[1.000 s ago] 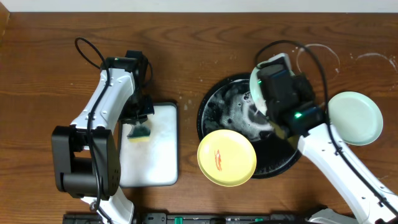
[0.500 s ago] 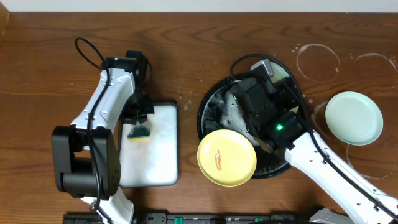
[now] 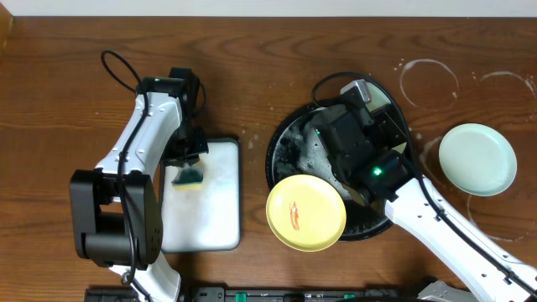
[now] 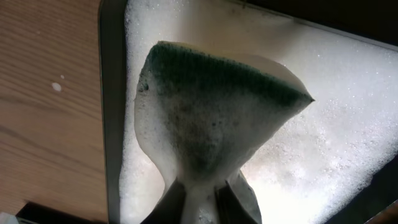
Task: Clean dirty plates on tray and stack at the side
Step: 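Lift the second green plate and stack it on the first with the right gripper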
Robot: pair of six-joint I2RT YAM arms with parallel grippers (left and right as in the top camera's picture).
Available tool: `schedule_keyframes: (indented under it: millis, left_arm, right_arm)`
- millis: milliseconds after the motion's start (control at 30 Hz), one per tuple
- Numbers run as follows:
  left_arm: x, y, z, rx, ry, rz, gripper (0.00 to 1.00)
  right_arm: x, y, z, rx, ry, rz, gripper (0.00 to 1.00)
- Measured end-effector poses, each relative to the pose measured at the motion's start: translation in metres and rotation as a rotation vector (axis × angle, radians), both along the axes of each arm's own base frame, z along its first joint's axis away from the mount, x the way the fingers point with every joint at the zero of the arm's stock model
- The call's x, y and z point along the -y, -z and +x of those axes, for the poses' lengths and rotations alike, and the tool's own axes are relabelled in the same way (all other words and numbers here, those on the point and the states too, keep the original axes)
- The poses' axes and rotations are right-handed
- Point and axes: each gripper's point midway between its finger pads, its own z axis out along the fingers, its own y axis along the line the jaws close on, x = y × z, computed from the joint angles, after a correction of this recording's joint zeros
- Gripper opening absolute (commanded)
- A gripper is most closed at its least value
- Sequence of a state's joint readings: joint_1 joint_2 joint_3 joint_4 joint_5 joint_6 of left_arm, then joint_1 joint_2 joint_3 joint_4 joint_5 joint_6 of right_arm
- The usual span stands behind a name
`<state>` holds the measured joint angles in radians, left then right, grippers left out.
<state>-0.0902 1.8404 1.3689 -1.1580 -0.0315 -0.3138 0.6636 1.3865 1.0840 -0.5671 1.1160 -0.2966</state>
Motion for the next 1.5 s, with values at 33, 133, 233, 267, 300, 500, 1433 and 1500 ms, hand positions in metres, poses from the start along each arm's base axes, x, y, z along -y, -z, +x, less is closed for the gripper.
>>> schedule_keyframes:
  millis: [33, 133, 233, 267, 300, 500, 1433, 1500]
  left_arm:
    - [0.0, 0.0, 0.0, -0.001, 0.0, -0.001, 0.08]
    - [0.003, 0.002, 0.001, 0.006, -0.002, -0.019, 0.08]
    - [0.007, 0.008, 0.001, 0.01, -0.001, -0.034, 0.08]
    - [0.007, 0.011, -0.001, 0.005, 0.0, -0.035, 0.08]
    - [0.008, 0.013, -0.003, 0.002, 0.001, -0.037, 0.08]
    - [0.012, 0.03, -0.004, 0.018, 0.005, -0.051, 0.08]
    - [0.011, 0.04, -0.011, 0.005, 0.005, -0.052, 0.08]
    - [0.011, 0.04, -0.012, 0.003, 0.005, -0.052, 0.08]
  right_arm:
    - [0.0, 0.0, 0.0, 0.0, 0.0, 0.0, 0.01]
    - [0.0, 0.0, 0.0, 0.0, 0.0, 0.0, 0.01]
    - [0.0, 0.0, 0.0, 0.001, 0.0, 0.001, 0.01]
    - [0.0, 0.0, 0.0, 0.004, 0.0, 0.003, 0.01]
    - [-0.001, -0.001, 0.001, 0.007, 0.0, 0.006, 0.01]
    - [-0.003, -0.001, 0.003, 0.018, -0.006, 0.028, 0.01]
    - [0.079, 0.074, 0.018, -0.11, 0.279, 0.819, 0.01]
    - [0.107, 0.081, 0.016, -0.11, 0.362, 0.985, 0.01]
